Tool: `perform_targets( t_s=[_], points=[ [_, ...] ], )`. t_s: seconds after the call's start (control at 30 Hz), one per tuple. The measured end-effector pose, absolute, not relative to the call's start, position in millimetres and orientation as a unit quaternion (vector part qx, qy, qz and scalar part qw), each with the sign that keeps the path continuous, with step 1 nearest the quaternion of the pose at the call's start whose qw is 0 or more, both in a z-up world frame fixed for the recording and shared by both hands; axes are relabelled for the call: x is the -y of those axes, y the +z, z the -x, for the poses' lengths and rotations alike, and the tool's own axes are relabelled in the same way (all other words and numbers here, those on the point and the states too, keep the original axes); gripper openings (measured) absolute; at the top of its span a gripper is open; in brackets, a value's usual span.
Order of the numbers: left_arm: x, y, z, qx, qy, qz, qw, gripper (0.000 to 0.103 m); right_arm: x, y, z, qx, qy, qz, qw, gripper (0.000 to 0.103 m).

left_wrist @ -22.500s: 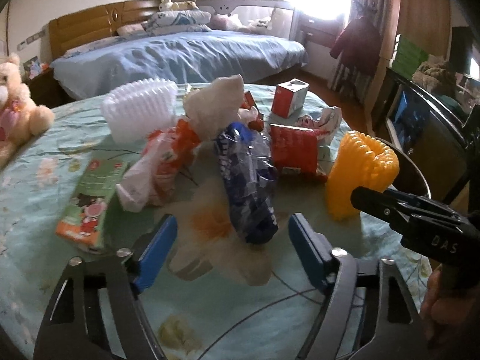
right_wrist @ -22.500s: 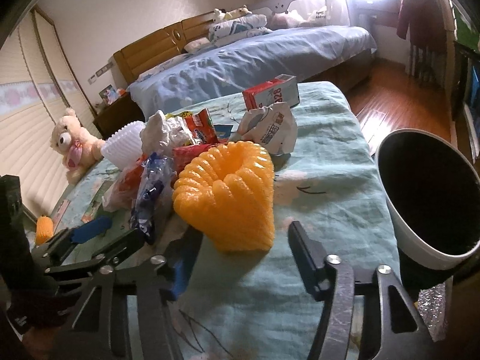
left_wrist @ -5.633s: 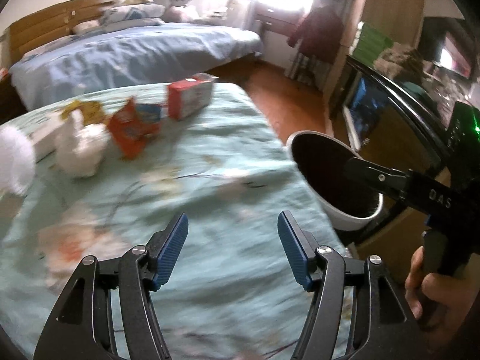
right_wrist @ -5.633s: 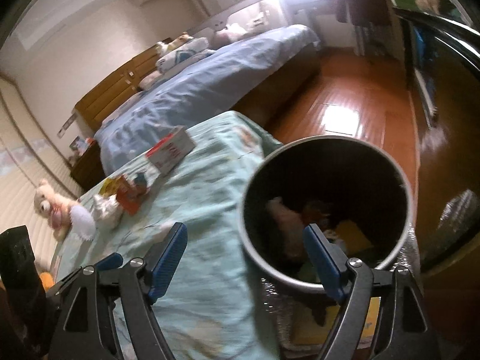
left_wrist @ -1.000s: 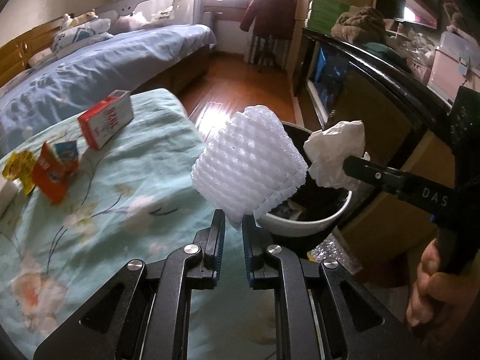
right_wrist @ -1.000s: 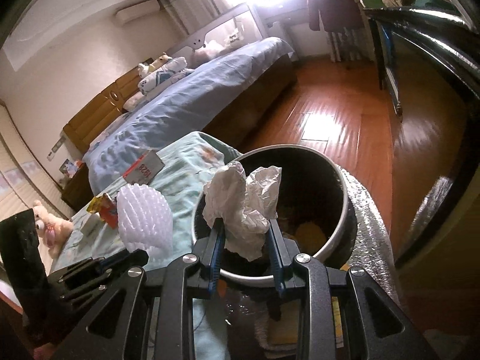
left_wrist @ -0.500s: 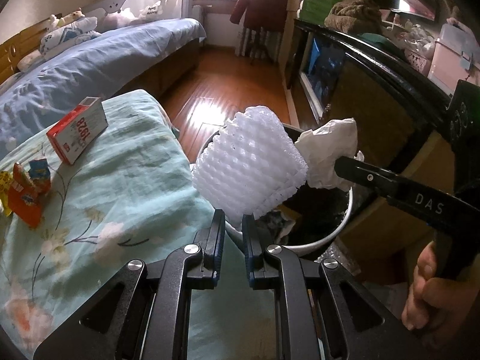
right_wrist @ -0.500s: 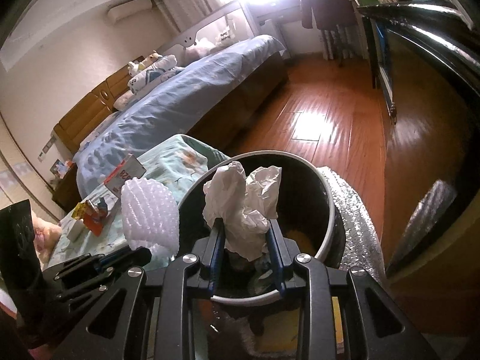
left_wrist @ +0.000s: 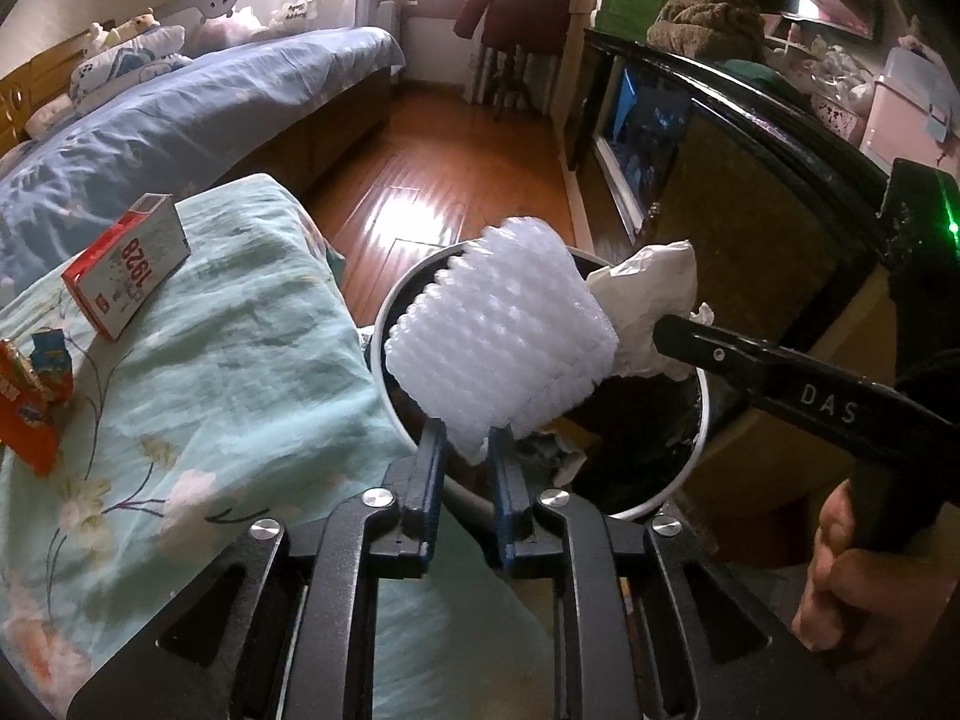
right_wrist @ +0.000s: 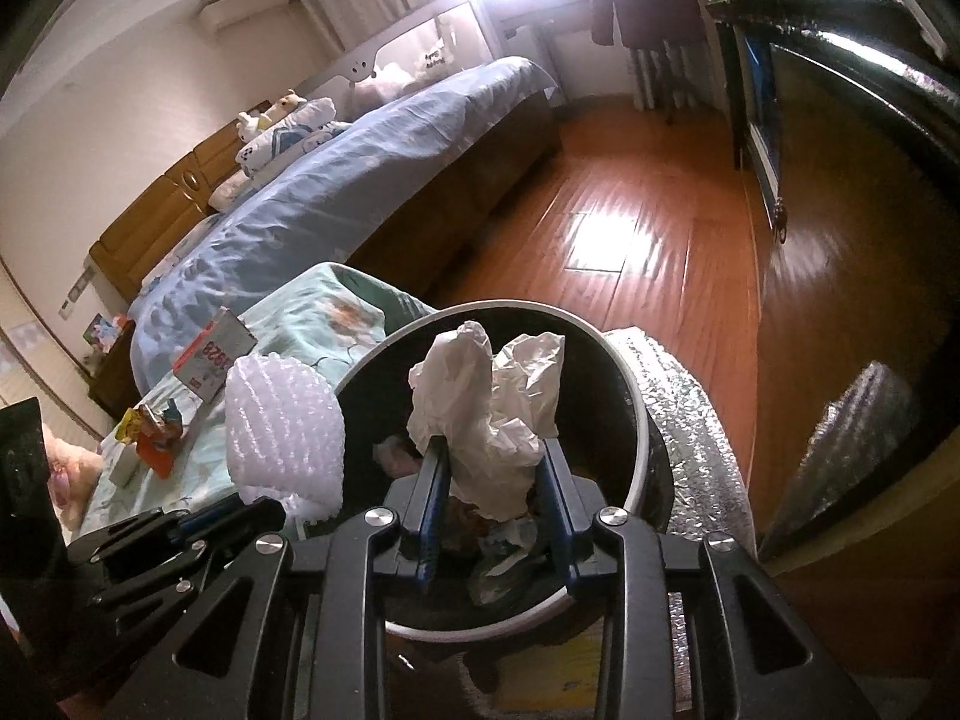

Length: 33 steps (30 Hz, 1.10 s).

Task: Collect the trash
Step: 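Open both grippers over the bin to drop the sleeve and tissue, then move both open grippers back over the table trash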

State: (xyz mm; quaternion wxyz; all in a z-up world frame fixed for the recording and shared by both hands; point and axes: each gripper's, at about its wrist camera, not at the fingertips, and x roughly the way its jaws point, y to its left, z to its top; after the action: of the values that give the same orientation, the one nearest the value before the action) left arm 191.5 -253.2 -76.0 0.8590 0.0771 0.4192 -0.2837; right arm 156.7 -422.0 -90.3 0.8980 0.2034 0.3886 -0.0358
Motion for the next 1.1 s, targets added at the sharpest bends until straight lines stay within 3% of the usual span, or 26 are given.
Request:
perform_targets(
  t_s=[0.03, 0.1, 0.33, 0.4, 0.5, 1.1],
  points=[
    [253, -76, -192, -0.42, -0.283, -0.077, 0.859, 0.025, 423, -91, -158, -0.391, -0.037, -0.205, 0.897, 0.038],
    [250, -75, -190, -0.414, -0.28, -0.074, 0.863, 0.043, 424, -92, -158, -0.391, -0.037, -0.21, 0.895, 0.058],
    [228, -72, -184, -0.413, -0.264, -0.055, 0.87, 0.051, 417, -89, -152, -0.383, -0.027, -0.223, 0.896, 0.075],
    [218, -71, -181, -0.411, -0.258, -0.05, 0.873, 0.06, 413, -88, -150, -0.38, -0.021, -0.226, 0.897, 0.081],
    [199, -70, -177, -0.406, -0.243, -0.041, 0.88, 0.065, 403, -86, -150, -0.379, -0.011, -0.23, 0.896, 0.087],
    [85, -73, -162, -0.407, -0.154, 0.034, 0.9, 0.066, 316, -71, -158, -0.382, 0.058, -0.205, 0.899, 0.091]
  ],
)
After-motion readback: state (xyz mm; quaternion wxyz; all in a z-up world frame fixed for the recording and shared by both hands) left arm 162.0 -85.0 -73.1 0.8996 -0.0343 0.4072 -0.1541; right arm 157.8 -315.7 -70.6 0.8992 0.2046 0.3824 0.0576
